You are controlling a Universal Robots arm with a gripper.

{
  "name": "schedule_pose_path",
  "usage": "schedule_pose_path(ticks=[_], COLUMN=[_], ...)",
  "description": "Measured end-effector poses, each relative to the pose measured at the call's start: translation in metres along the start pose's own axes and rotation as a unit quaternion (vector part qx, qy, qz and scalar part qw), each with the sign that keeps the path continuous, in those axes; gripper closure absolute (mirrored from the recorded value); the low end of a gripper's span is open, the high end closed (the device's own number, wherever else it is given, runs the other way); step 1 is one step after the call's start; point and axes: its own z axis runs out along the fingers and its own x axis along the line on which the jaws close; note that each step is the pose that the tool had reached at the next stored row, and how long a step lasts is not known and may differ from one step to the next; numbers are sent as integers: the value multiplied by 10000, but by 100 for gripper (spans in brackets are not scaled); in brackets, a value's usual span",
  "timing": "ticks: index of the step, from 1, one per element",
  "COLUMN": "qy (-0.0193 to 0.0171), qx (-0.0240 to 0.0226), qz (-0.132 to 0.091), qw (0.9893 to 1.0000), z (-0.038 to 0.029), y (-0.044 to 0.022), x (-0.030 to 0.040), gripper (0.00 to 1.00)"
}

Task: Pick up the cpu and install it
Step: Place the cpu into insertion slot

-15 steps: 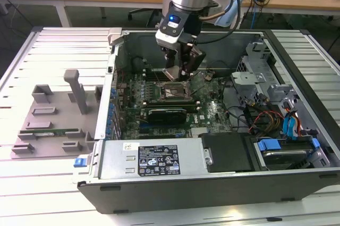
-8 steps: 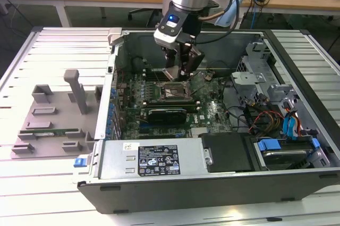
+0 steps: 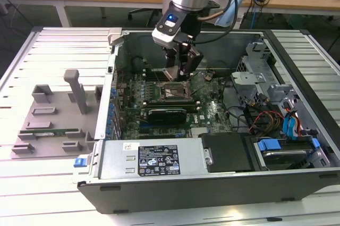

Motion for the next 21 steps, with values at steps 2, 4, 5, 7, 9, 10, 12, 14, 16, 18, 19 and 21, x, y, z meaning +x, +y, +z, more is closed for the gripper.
schedule_pose_path(ticks=[2, 4, 5, 7, 9, 10, 12, 14, 16, 18, 19, 21], qy=[4, 10, 13, 21, 32, 38, 52, 62, 69, 71, 72, 76], qx=[4, 7, 9, 11, 15, 17, 24, 29, 35, 43, 47, 52], qz=[69, 131, 161, 230, 327, 388, 529, 641, 746, 837, 906, 979], qw=[10000, 9999, 9999, 9997, 9995, 9992, 9986, 9979, 9972, 9965, 9959, 9952], z=[0, 1, 2, 3, 5, 5, 7, 8, 9, 9, 9, 11], y=[0, 0, 0, 1, 1, 1, 1, 1, 1, 1, 1, 1], x=[0, 0, 0, 0, 0, 0, 0, 1, 0, 0, 0, 0], gripper=[45, 45, 45, 45, 45, 45, 45, 45, 45, 45, 45, 45])
